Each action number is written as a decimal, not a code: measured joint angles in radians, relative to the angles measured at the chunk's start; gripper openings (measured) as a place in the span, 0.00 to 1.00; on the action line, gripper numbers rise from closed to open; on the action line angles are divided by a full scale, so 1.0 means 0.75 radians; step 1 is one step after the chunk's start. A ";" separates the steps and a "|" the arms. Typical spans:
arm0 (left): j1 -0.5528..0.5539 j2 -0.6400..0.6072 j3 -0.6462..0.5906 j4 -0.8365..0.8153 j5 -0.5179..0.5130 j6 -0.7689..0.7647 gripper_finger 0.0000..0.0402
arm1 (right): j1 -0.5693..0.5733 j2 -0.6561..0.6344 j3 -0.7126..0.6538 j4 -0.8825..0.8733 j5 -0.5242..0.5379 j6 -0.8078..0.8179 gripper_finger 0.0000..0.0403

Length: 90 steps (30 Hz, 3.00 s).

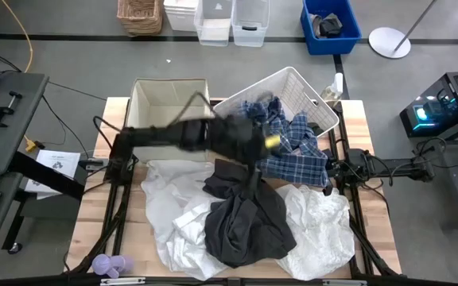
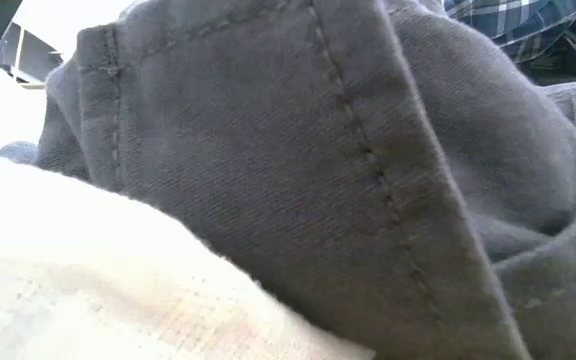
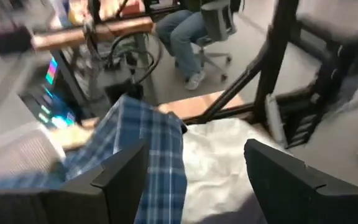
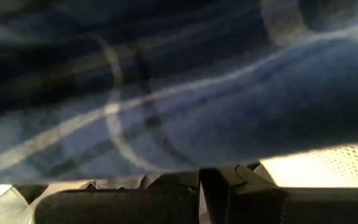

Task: Sort clothes
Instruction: Put the blue shirt into the white bin, then put the black shorts into the white bin

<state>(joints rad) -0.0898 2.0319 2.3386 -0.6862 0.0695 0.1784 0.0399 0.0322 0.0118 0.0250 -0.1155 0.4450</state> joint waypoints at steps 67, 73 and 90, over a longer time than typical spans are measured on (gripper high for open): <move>0.383 0.305 0.003 -0.588 -0.434 -0.206 0.10 | 0.000 0.012 0.000 0.000 0.001 0.000 0.00; 0.391 0.239 0.023 -0.496 -0.493 -0.163 0.30 | 0.000 0.017 0.000 0.001 0.001 0.000 0.00; 0.248 -0.024 0.019 -0.467 -0.537 -0.172 0.64 | 0.000 0.019 0.000 0.000 0.001 0.000 0.00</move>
<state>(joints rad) 0.0964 2.0138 2.3531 -1.0365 -0.3333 0.0491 0.0399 0.0463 0.0116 0.0250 -0.1150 0.4450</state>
